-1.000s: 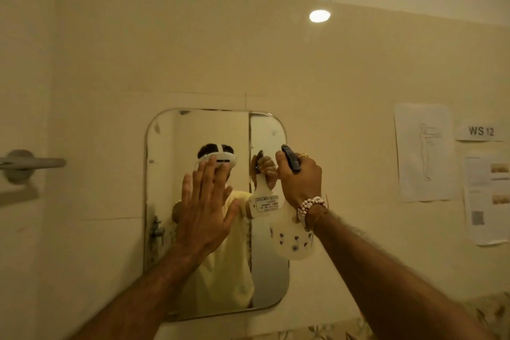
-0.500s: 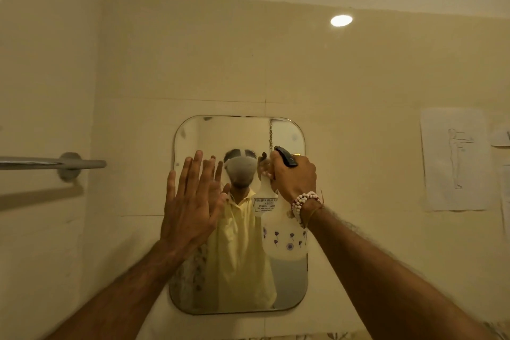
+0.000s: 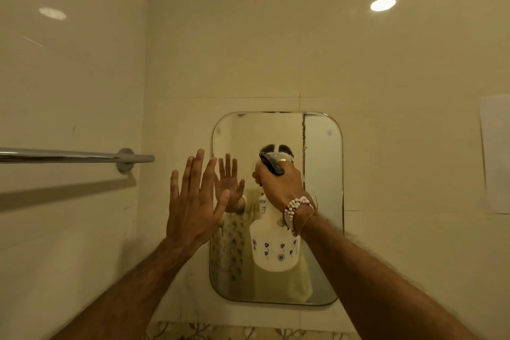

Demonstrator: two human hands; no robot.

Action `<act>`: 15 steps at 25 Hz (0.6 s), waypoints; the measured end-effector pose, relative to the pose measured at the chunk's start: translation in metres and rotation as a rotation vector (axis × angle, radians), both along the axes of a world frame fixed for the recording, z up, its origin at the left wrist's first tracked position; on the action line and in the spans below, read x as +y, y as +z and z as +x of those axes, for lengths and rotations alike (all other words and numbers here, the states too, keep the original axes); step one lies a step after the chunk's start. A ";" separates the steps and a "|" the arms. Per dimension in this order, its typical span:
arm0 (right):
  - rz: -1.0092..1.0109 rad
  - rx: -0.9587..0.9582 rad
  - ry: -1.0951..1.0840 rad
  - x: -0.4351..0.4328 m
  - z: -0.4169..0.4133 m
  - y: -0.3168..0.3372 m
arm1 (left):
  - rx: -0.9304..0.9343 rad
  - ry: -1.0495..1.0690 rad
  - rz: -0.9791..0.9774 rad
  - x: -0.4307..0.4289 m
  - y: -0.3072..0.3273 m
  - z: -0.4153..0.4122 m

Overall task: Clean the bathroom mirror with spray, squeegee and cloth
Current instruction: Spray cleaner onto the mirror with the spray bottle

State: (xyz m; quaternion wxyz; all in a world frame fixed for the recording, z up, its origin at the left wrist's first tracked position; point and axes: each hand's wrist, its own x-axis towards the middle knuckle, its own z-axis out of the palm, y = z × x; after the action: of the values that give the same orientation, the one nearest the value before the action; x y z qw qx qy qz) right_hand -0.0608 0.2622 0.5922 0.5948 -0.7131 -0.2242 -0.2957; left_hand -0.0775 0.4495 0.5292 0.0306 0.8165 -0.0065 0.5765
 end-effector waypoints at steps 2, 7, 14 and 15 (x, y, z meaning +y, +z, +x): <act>-0.006 0.009 0.005 0.001 0.002 -0.014 | 0.013 -0.002 -0.010 -0.002 -0.005 0.002; -0.058 0.004 -0.122 -0.002 0.006 -0.056 | 0.056 -0.011 -0.007 -0.015 -0.020 0.007; 0.124 0.024 -0.187 -0.056 0.019 -0.068 | 0.072 -0.084 -0.022 -0.041 -0.023 0.012; 0.155 0.032 -0.219 -0.065 0.021 -0.067 | 0.069 -0.093 -0.019 -0.046 -0.024 0.013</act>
State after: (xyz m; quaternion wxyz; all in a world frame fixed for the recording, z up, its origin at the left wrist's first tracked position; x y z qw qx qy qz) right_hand -0.0402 0.1968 0.5257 0.6157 -0.6898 -0.1123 -0.3639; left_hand -0.0644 0.4030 0.5048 0.0654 0.8343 -0.0379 0.5461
